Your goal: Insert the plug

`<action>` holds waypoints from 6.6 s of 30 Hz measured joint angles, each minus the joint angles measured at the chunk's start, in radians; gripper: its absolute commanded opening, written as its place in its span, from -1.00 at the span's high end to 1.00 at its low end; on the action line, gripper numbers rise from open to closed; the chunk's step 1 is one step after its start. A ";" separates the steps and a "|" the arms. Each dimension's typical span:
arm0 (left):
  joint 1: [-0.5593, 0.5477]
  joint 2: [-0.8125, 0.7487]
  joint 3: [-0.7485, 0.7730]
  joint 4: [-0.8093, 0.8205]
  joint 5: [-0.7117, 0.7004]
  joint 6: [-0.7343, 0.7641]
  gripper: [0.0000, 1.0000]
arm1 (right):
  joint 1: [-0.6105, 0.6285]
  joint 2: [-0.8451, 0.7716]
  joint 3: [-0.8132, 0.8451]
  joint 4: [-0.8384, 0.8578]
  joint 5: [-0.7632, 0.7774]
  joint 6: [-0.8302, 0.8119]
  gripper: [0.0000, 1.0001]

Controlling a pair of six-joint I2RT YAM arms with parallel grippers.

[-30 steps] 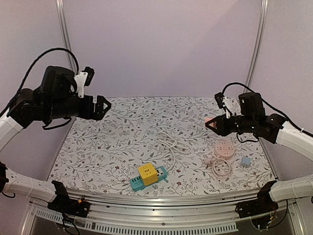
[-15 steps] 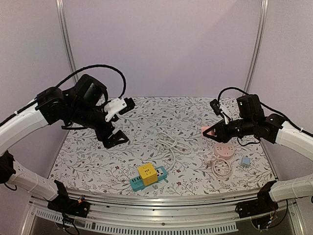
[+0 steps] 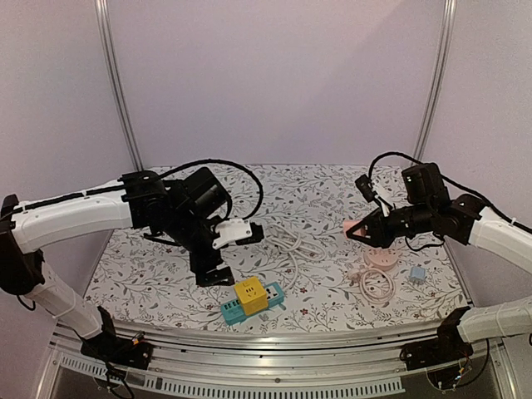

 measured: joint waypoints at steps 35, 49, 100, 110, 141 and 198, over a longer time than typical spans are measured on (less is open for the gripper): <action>-0.132 0.302 0.100 0.052 -0.079 -0.217 -0.85 | 0.000 -0.073 -0.053 -0.045 -0.001 -0.008 1.00; -0.134 0.314 0.060 0.045 -0.046 -0.172 -0.05 | 0.000 -0.074 -0.050 -0.056 -0.003 -0.023 1.00; -0.180 0.145 0.055 0.186 -0.019 0.197 -0.99 | 0.138 0.119 0.072 -0.203 -0.142 -0.175 1.00; -0.152 -0.153 -0.097 0.384 -0.103 -0.049 -0.99 | 0.265 0.252 0.220 -0.273 -0.121 -0.206 1.00; -0.048 -0.588 -0.311 0.330 -0.338 -0.323 -0.99 | 0.632 0.874 0.726 -0.623 0.262 -0.090 1.00; -0.010 -0.568 -0.311 0.300 -0.339 -0.314 -0.97 | 0.661 0.923 0.734 -0.601 0.359 -0.111 0.56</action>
